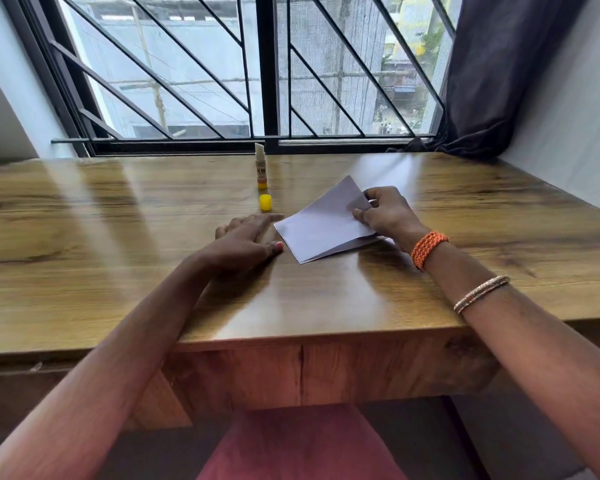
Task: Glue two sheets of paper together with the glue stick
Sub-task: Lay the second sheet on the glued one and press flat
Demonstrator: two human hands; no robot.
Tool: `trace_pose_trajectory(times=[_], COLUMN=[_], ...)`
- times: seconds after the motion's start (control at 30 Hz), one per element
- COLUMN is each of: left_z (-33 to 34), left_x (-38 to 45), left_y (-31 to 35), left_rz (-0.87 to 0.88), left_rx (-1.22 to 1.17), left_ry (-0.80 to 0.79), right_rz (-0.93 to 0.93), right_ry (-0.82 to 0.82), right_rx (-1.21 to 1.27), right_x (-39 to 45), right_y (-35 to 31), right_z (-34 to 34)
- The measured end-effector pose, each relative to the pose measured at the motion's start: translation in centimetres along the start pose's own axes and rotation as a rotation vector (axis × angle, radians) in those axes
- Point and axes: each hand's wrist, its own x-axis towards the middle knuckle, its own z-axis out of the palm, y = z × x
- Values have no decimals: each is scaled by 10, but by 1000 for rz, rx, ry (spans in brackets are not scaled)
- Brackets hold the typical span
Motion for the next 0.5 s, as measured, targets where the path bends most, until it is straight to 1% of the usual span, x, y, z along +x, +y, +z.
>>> trace_pose_trajectory(times=[0.1, 0.23, 0.37, 0.5], left_z=[4, 8, 15, 20], left_x=[1, 3, 7, 9], left_y=[3, 1, 4, 8], left_rz=[-17, -14, -46, -73], left_rx=[20, 115, 171, 227], left_ry=[33, 40, 96, 98], right_rz=[-9, -34, -55, -72], right_ry=[-1, 8, 19, 23], right_rx=[-7, -43, -81, -95], right_x=[-2, -4, -5, -6], right_y=[-2, -2, -4, -4], right_z=[-1, -1, -1, 0])
